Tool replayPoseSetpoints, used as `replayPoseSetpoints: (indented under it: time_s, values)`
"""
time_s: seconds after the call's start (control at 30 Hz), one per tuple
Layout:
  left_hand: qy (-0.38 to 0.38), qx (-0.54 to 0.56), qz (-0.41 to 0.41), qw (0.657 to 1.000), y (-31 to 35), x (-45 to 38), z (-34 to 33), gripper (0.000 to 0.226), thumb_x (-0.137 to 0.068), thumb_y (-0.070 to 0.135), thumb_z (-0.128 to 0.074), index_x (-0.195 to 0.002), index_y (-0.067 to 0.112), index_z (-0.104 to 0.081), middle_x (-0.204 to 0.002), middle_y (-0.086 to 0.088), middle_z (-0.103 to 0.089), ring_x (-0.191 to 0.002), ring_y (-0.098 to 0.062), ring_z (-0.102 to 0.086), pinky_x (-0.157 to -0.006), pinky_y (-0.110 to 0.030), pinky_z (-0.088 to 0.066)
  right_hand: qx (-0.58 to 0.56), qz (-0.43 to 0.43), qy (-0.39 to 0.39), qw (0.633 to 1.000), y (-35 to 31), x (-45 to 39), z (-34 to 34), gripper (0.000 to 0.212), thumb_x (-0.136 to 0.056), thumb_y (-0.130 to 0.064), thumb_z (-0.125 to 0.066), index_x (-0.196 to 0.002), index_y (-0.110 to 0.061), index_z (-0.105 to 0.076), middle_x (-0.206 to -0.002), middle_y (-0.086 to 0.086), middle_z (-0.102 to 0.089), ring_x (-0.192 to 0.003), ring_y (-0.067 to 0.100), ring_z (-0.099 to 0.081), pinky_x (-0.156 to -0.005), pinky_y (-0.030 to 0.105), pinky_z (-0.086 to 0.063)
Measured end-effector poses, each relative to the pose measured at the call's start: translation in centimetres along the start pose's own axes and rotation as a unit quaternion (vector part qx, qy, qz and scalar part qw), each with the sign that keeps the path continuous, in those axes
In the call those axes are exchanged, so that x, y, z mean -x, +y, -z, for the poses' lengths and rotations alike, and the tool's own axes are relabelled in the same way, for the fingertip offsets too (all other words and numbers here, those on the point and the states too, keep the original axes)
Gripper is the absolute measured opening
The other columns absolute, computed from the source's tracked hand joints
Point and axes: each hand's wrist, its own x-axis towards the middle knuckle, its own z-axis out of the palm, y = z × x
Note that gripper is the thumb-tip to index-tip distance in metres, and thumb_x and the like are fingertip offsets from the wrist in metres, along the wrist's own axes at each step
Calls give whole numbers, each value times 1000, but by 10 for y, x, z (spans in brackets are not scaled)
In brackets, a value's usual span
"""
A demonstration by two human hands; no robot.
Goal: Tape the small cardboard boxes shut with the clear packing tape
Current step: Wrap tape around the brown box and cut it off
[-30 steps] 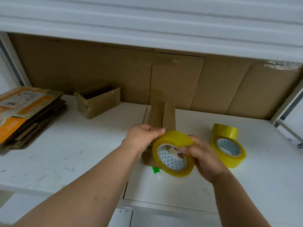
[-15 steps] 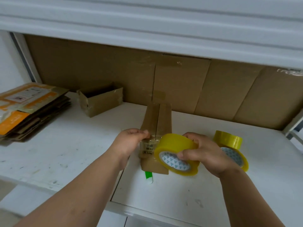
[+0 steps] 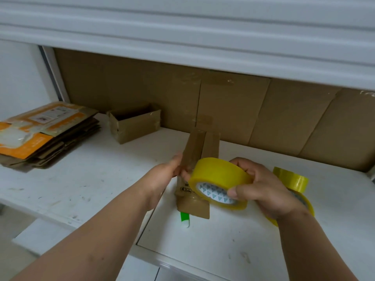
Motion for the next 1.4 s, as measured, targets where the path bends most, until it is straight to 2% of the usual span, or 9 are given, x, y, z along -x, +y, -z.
replayPoseSetpoints:
  time_s: [0.1,0.23,0.33,0.47,0.67,0.93,1.2,1.33,1.4]
  values:
    - [-18,16,5,1000,6,1,-1,77,-94,72,-15,-80,14,-64,-113,10,-65,-122,-9,-43,-118,-46,-5,25,-3,-2,1000,-1,-2,-3,53,-42,-44,-78,-93,-32,-70,-90,6,-71,-86,27,-69,-71,40,-52]
    - [-29,20,-27,999,6,6,-1,32,-94,52,-55,-85,22,-63,-111,10,-65,-121,-11,-50,-115,-39,-19,58,-7,-13,998,-6,-4,-7,52,-41,-48,-77,-91,-35,-68,-88,0,-70,-83,20,-68,-67,32,-52]
    - [-35,33,-58,997,6,5,1,21,-94,25,-63,-74,20,-56,-75,10,-64,-87,-10,-55,-95,-32,-31,92,-12,-22,995,-12,-6,-8,52,-41,-49,-77,-91,-36,-68,-87,-2,-69,-80,15,-68,-66,31,-52]
    - [-18,14,-78,997,7,3,1,21,-98,9,-54,-78,17,-55,-73,4,-56,-73,-8,-50,-66,-17,-38,128,-17,-31,991,-19,-10,-8,56,-44,-56,-75,-93,-31,-69,-90,-1,-70,-81,14,-68,-71,38,-55]
    - [-4,-4,-97,995,3,1,5,24,-103,12,-47,-80,17,-50,-88,2,-71,-87,-10,-62,-77,-14,-45,141,-31,-44,988,-22,-11,7,57,-46,-57,-72,-90,-22,-73,-88,3,-74,-81,16,-69,-74,33,-51]
    - [-15,-24,-82,996,-3,-1,3,20,-106,24,-43,-87,20,-48,-108,4,-75,-118,-16,-61,-113,-43,-25,97,-119,-63,986,-10,3,44,41,-64,-29,-69,-102,-14,-74,-97,8,-76,-92,25,-72,-81,35,-56]
    - [45,-7,-85,995,-3,-5,3,18,-106,20,-41,-90,15,-48,-101,-9,-68,-102,-23,-63,-82,-20,-40,290,-148,25,945,-1,-17,61,16,-87,-44,-69,-96,-30,-71,-98,-9,-68,-87,5,-62,-72,22,-48]
    - [59,32,-85,994,-3,-7,-4,16,-107,15,-37,-93,11,-44,-78,2,-74,-78,-8,-69,-80,-21,-45,343,-159,5,926,6,-29,56,24,-89,-45,-67,-103,-25,-69,-101,-7,-63,-87,6,-56,-68,19,-42]
    - [72,38,-85,993,-5,-11,-5,17,-106,13,-38,-92,9,-46,-91,-11,-72,-79,-8,-71,-83,-25,-50,345,-176,7,922,7,-32,54,28,-91,-44,-64,-103,-20,-70,-102,-3,-64,-90,10,-57,-72,24,-42]
